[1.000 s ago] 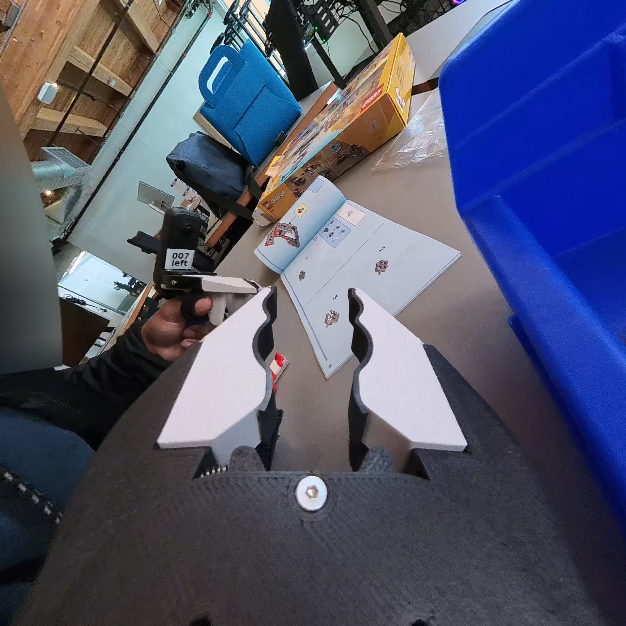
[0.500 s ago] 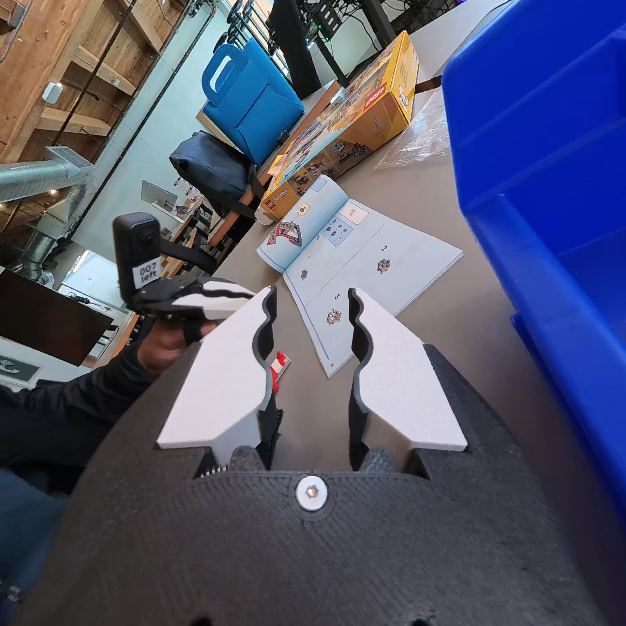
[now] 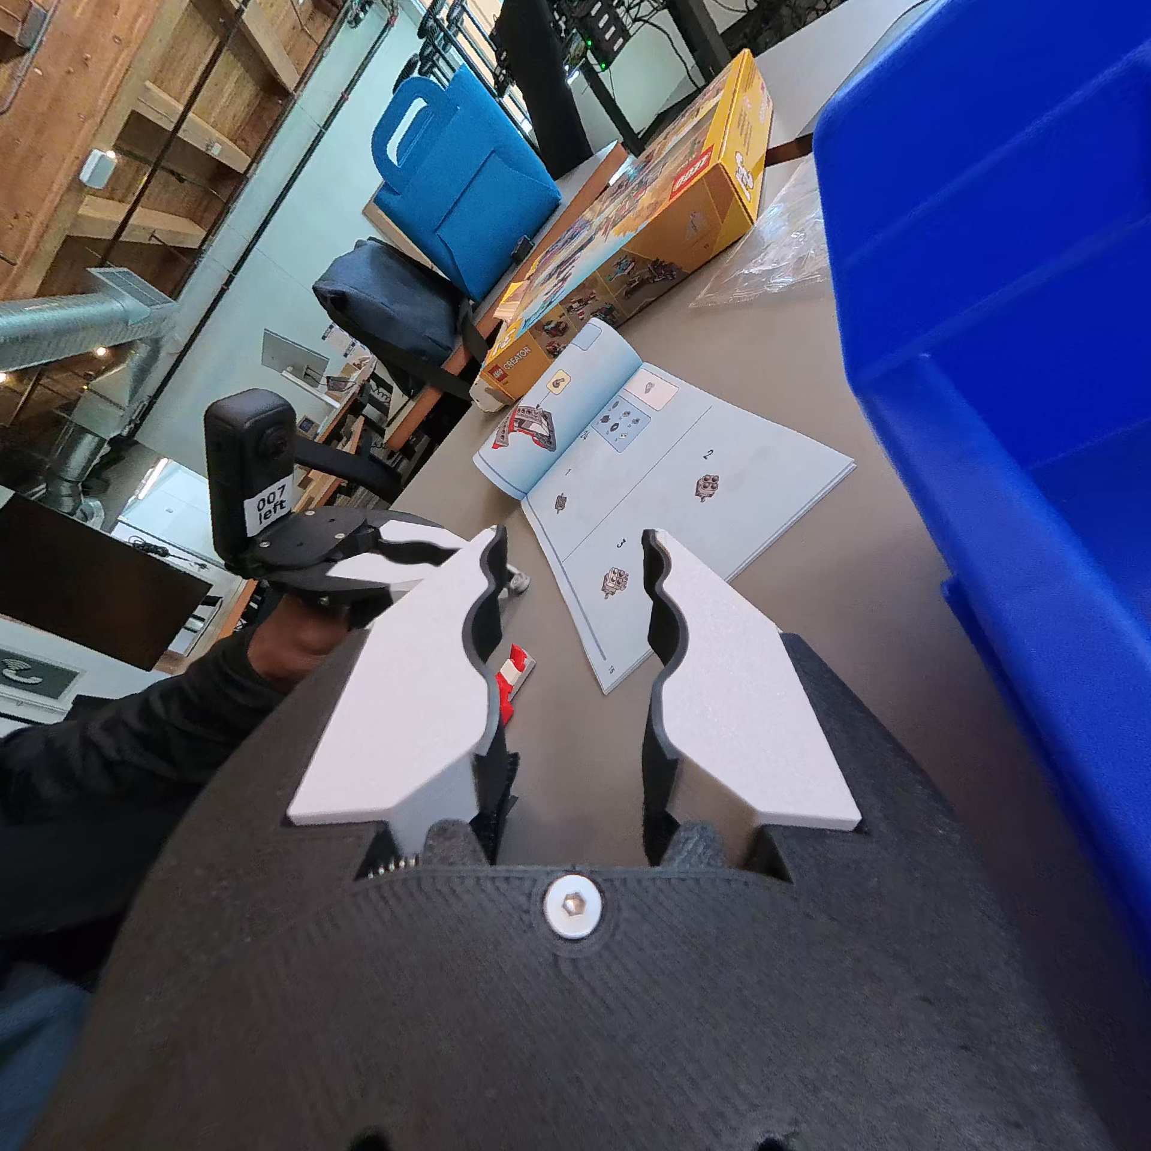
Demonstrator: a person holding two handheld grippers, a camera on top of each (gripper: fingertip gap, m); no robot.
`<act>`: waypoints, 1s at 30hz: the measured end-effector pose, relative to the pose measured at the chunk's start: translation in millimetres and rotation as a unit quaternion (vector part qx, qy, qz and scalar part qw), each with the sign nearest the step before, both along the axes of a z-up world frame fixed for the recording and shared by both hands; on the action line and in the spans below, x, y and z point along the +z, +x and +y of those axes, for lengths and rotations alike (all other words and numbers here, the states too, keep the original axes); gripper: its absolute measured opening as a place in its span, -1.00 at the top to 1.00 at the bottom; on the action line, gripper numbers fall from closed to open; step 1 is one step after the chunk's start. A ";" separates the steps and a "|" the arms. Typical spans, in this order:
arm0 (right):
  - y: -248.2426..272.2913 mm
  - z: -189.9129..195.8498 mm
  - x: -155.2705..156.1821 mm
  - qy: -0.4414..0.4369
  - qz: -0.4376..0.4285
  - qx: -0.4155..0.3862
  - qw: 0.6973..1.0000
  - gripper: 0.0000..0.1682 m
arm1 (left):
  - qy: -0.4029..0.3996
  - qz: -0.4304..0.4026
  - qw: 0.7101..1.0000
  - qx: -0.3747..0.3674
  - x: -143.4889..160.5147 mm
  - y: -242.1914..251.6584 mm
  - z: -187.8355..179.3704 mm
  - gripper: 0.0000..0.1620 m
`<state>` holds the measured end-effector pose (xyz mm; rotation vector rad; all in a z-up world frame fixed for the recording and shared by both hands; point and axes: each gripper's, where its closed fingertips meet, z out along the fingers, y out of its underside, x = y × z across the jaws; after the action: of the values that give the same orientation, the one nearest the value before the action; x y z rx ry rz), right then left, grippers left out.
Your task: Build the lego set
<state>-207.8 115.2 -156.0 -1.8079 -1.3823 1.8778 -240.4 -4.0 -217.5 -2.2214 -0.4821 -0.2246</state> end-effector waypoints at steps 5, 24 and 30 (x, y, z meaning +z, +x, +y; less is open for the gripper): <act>0.8 -1.2 1.4 0.003 0.005 0.002 1.000 0.47 | 0.029 0.012 0.999 0.016 13.7 -3.6 -1.9 0.72; 17.0 -31.0 18.1 0.017 0.070 0.100 0.992 0.44 | -0.098 0.195 0.933 -0.285 136.3 58.5 314.0 0.63; 19.3 -34.4 18.4 0.022 0.073 0.110 0.991 0.44 | -0.142 0.187 0.917 -0.323 109.0 85.0 365.9 0.63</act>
<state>-188.5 80.8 -137.6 -1.5156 -1.6120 2.0213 -155.4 361.9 -108.5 -2.5670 0.4719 -0.0648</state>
